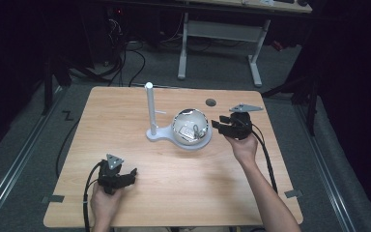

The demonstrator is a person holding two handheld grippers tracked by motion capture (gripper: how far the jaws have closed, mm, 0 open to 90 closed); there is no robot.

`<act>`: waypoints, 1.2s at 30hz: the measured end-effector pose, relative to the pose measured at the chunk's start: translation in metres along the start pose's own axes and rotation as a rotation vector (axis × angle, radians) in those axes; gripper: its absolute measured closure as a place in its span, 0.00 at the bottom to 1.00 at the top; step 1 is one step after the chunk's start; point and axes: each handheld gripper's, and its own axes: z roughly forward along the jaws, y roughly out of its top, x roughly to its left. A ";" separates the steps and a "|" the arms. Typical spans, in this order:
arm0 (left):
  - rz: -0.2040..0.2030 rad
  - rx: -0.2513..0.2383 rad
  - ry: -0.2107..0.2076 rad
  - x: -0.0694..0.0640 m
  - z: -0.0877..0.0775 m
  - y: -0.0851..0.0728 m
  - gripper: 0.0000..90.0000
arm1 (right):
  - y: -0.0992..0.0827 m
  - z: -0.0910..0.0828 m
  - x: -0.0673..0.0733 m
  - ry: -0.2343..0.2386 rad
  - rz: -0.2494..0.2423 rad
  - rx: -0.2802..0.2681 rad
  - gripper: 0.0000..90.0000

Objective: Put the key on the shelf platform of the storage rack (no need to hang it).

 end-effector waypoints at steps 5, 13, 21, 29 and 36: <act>0.000 0.000 0.000 0.000 0.000 0.000 0.26 | -0.006 -0.007 -0.006 -0.014 0.006 0.012 0.61; 0.000 0.000 0.000 0.000 0.000 0.000 0.26 | -0.008 -0.022 -0.008 -0.035 -0.009 0.005 0.60; 0.000 0.000 0.000 0.000 0.000 0.000 0.26 | -0.017 -0.031 -0.016 -0.039 0.025 -0.011 0.60; 0.000 0.000 0.000 0.000 0.000 0.000 0.26 | -0.020 -0.042 -0.018 -0.047 0.017 -0.008 0.59; 0.000 0.001 0.001 0.000 0.000 0.000 0.26 | -0.027 -0.051 -0.020 -0.051 0.024 -0.028 0.59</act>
